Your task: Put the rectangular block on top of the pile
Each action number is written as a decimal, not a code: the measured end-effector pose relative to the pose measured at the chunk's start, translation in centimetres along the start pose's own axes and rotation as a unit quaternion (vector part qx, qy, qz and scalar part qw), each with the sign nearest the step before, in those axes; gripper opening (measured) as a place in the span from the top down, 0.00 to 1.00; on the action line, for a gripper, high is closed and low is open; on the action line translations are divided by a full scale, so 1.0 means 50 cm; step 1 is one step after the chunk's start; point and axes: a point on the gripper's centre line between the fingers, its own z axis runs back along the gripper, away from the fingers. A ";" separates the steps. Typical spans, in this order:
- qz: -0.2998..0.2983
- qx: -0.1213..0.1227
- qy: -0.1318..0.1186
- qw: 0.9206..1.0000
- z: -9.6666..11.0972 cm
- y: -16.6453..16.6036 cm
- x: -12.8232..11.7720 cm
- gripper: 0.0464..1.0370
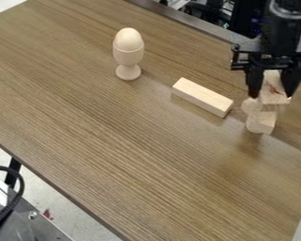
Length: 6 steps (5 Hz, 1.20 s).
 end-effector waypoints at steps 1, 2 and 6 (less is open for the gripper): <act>-0.004 0.001 -0.005 1.000 -0.008 -0.001 0.001 0.48; -0.010 0.006 -0.010 1.000 -0.025 -0.002 0.004 0.48; -0.006 0.020 -0.029 0.999 -0.024 -0.021 0.031 0.03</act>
